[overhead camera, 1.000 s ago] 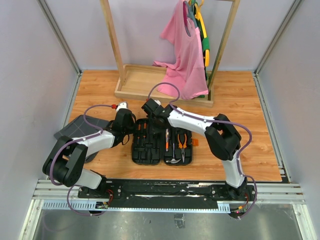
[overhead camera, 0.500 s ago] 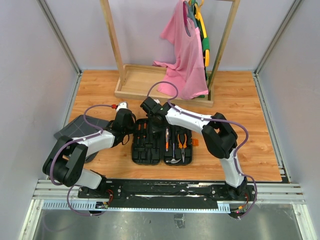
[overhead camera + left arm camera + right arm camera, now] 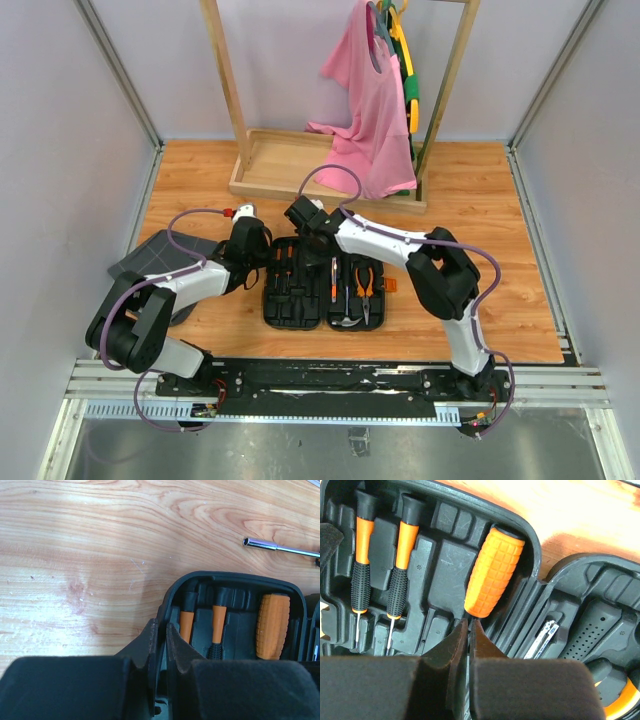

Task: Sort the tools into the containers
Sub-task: Place the screwdriver in the storage box.

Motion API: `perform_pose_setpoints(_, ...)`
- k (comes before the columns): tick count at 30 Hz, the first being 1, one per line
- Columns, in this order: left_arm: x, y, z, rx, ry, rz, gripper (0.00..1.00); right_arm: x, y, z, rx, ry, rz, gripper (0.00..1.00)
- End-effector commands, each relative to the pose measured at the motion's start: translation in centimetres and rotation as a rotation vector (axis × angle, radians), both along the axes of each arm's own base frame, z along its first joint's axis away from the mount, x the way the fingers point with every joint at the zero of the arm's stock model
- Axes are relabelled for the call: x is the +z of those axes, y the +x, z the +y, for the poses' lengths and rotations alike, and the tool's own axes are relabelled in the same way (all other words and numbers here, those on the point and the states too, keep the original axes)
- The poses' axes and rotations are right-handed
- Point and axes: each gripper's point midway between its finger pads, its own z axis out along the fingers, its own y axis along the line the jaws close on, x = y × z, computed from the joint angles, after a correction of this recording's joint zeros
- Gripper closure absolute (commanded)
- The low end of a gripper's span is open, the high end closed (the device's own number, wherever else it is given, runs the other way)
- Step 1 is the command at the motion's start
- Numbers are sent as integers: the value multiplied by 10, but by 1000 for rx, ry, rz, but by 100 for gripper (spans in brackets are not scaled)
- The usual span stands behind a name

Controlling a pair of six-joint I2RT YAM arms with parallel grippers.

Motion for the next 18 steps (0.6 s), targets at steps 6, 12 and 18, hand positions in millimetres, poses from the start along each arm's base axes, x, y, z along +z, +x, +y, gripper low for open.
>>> perform_pose_setpoints(6,-17,-8,5,-1,26,67,100,-78,-53,-49,5,-199,212,99)
perform_pose_setpoints(12,-17,-8,6,6,32,66,99,13,1,-18,21,-70,7,88)
perform_pose_setpoints(18,-18,-8,8,9,37,68,100,119,36,4,61,156,-208,67)
